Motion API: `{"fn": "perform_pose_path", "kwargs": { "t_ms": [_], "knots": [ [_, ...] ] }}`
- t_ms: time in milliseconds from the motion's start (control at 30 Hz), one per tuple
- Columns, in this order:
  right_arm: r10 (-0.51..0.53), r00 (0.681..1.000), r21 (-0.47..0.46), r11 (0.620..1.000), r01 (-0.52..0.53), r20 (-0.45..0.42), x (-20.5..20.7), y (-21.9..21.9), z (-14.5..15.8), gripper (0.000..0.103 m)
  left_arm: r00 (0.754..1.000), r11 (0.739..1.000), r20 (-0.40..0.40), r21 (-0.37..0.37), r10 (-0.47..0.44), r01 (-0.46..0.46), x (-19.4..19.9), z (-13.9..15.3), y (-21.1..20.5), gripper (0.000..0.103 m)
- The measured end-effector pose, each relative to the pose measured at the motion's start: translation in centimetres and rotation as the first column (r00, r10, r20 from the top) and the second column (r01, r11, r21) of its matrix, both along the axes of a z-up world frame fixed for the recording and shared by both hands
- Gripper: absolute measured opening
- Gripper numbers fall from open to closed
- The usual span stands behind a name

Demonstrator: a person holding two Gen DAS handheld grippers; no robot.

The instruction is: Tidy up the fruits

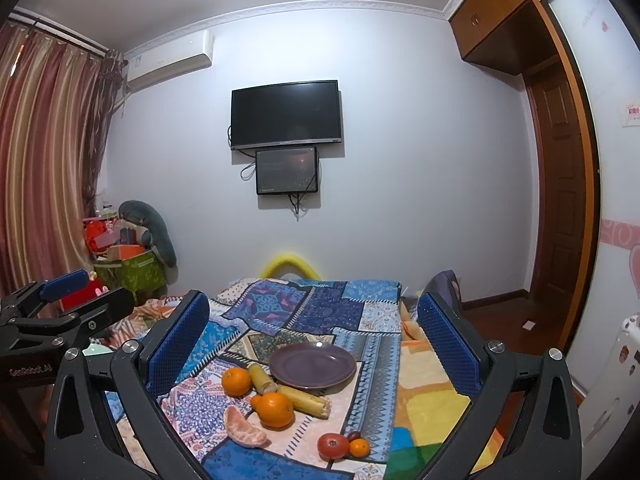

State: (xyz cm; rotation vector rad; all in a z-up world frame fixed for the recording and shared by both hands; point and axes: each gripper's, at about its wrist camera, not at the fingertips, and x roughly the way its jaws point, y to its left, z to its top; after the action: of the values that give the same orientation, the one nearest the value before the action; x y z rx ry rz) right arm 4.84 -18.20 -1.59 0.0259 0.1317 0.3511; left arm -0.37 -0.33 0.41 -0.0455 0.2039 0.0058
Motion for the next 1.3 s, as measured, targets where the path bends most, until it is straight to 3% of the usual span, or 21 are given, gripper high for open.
{"fn": "perform_pose_path", "kwargs": {
  "t_ms": [1300],
  "knots": [
    [0.001,1.000,-0.004,1.000,-0.001,0.016,-0.51,0.21,0.20,0.103,1.000,1.000,0.013,0.006,-0.003,0.003,-0.29,-0.09,-0.36,0.103]
  ]
}}
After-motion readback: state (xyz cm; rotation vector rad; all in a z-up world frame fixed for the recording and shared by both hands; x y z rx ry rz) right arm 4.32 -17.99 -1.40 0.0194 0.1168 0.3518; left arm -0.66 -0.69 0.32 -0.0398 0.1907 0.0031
